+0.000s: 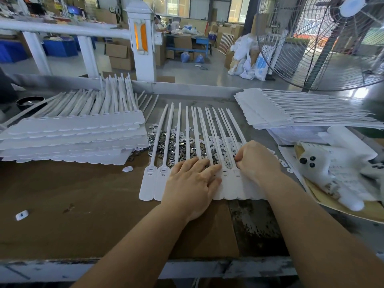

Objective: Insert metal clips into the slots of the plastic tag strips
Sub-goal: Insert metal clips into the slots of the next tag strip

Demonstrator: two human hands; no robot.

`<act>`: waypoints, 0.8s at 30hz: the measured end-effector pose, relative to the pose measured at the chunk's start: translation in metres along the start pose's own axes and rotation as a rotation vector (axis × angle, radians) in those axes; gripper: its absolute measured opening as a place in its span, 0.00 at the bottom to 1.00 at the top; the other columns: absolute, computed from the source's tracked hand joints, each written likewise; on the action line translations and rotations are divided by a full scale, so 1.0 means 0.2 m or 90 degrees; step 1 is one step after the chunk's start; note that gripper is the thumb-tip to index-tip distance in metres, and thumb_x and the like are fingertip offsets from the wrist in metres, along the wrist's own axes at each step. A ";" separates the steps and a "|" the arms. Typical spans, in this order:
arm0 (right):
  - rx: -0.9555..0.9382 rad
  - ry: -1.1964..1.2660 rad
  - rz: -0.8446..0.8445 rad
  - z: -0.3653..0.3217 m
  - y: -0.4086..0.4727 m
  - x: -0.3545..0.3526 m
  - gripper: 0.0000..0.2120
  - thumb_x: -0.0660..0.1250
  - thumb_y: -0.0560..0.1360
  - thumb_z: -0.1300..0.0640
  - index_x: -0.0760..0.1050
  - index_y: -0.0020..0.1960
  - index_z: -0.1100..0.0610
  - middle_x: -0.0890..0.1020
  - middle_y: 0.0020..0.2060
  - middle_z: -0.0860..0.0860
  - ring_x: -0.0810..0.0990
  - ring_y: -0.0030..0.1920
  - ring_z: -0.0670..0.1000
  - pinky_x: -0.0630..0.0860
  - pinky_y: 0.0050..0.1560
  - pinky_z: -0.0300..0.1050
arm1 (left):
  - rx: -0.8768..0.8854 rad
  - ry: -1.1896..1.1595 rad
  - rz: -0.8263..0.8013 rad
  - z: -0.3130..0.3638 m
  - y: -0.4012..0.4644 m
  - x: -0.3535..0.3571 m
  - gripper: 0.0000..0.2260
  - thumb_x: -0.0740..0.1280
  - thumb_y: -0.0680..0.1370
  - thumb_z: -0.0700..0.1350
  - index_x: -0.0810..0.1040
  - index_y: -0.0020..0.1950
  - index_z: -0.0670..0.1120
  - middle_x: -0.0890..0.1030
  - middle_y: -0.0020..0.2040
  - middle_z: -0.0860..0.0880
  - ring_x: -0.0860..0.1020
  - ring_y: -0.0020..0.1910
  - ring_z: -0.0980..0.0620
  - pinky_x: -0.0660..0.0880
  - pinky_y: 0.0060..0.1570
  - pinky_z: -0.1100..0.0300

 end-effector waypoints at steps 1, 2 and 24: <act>-0.001 0.002 0.003 0.00 0.00 0.01 0.09 0.63 0.76 0.61 0.80 0.53 0.56 0.80 0.50 0.53 0.79 0.48 0.55 0.75 0.46 0.46 | 0.000 -0.001 0.000 0.00 0.00 0.00 0.21 0.45 0.80 0.61 0.56 0.74 0.63 0.58 0.75 0.58 0.50 0.74 0.56 0.41 0.68 0.58; -0.005 0.008 0.007 -0.01 0.00 0.01 0.09 0.62 0.77 0.62 0.80 0.52 0.57 0.79 0.50 0.54 0.79 0.47 0.55 0.75 0.46 0.47 | 0.000 -0.001 0.001 0.00 0.00 0.00 0.21 0.45 0.80 0.61 0.56 0.74 0.63 0.58 0.75 0.58 0.50 0.74 0.56 0.42 0.68 0.58; -0.002 0.290 0.078 0.19 -0.13 -0.10 0.04 0.68 0.74 0.64 0.81 0.46 0.59 0.83 0.43 0.54 0.81 0.43 0.52 0.76 0.52 0.48 | 0.003 -0.006 -0.007 -0.01 0.00 0.01 0.21 0.45 0.80 0.61 0.55 0.74 0.64 0.58 0.75 0.59 0.50 0.75 0.55 0.43 0.70 0.57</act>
Point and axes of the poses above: each hand's wrist, its own y-axis towards the middle knuckle, its own x-axis out of the palm, z = x × y, the point moved 5 cm from there along y, towards the middle knuckle
